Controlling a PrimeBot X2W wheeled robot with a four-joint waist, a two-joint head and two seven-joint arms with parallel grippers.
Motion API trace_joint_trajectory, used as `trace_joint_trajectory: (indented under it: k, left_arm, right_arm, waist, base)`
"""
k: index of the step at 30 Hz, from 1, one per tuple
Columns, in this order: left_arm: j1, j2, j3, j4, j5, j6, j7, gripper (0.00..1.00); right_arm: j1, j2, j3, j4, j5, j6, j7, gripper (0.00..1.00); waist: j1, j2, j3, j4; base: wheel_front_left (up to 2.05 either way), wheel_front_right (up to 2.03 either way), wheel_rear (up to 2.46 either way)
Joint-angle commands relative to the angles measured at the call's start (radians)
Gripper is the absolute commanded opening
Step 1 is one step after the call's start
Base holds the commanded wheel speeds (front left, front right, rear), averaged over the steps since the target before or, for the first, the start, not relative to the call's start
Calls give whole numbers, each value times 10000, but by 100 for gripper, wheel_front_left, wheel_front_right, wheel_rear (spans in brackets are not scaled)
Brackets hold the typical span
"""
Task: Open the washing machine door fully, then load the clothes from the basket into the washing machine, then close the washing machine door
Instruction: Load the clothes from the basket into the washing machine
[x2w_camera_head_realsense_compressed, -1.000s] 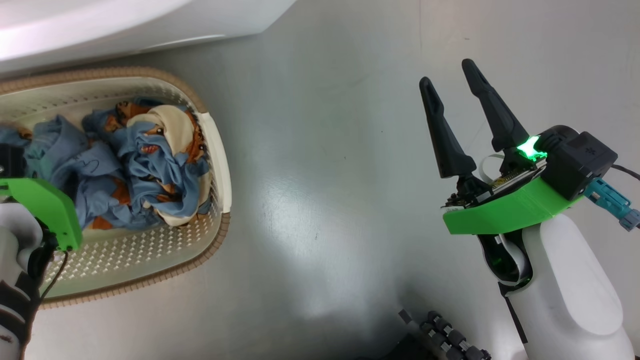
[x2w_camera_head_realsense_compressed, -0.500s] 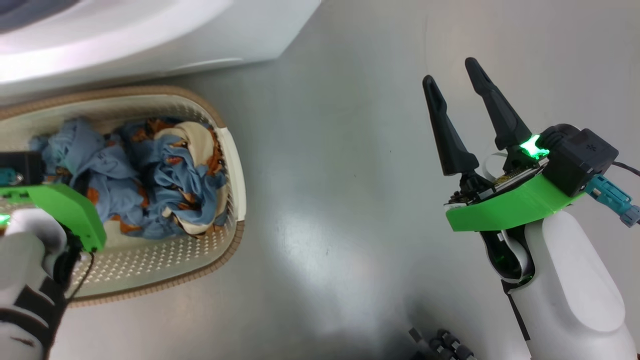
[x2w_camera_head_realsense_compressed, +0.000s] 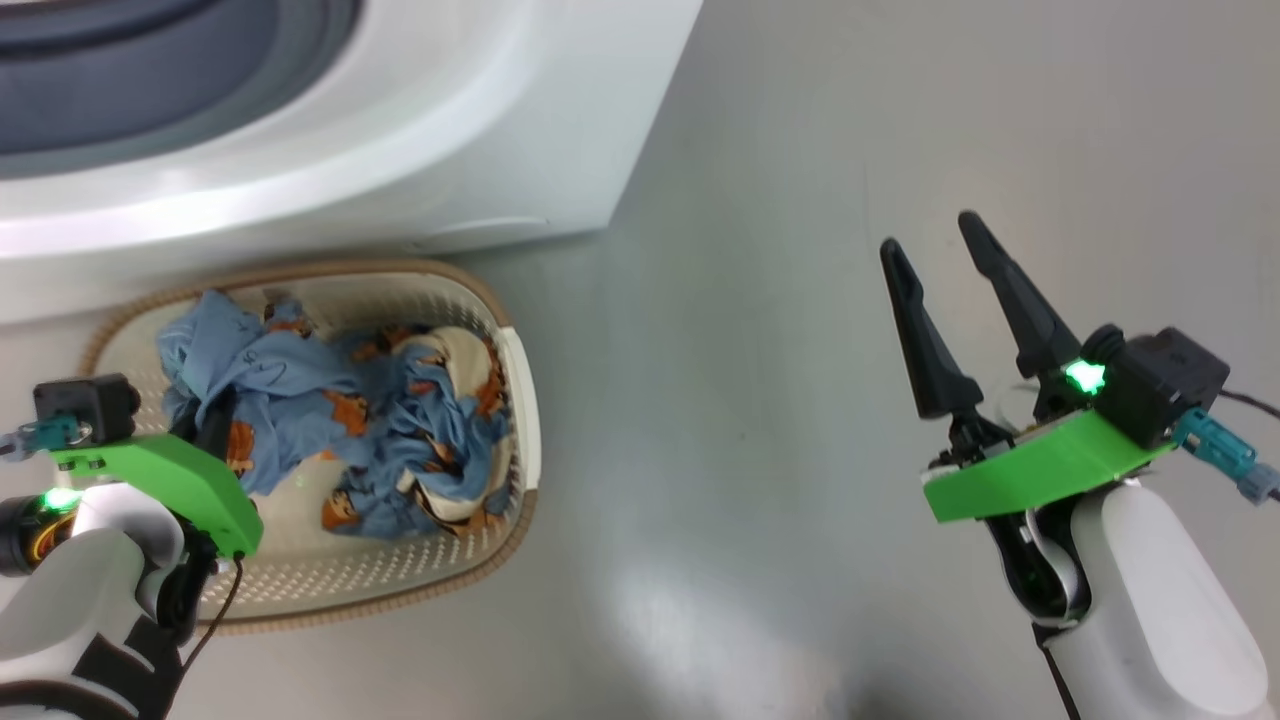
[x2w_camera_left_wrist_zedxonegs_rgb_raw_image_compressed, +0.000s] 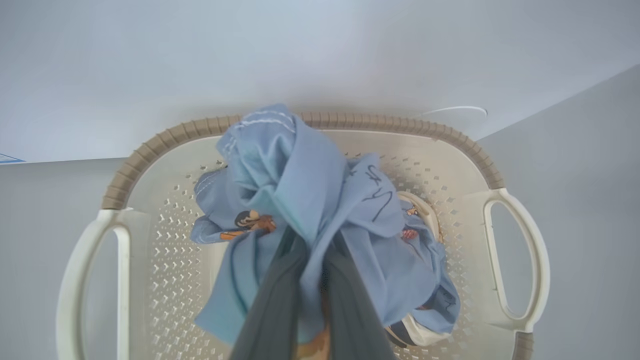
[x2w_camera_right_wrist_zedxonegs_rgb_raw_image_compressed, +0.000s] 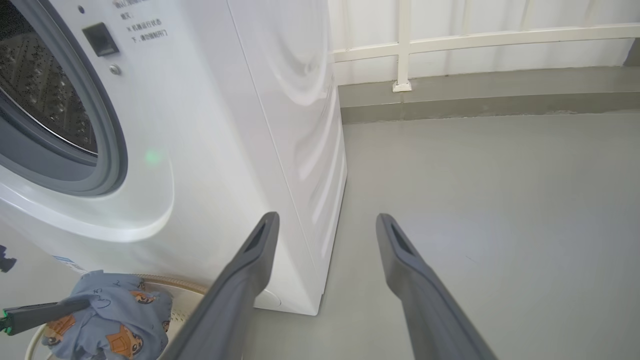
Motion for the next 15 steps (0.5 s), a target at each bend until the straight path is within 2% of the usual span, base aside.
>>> trace_joint_trajectory:
  k: [1,7,15]
  left_arm:
    - [317,486,590,-354,131,17,-132,0]
    - [1419,458,2154,-1514,1226,54,-135,0]
    - [3080,0,4306,-3179,2905,71,-136,0]
  right_arm:
    - [451,-80,128,-152,28,16,-48,100]
    - [1004,-301,-3,-37,95,16,-48,100]
    - [1808,-542,-235,79,172,16,-48,100]
  waist:
    - [-1,0,-856,369]
    - [-1,0,-1784,547]
    - [-1,0,-2865,798]
  base:
    - [0,0,0]
    - [0,0,0]
    - [0,0,0]
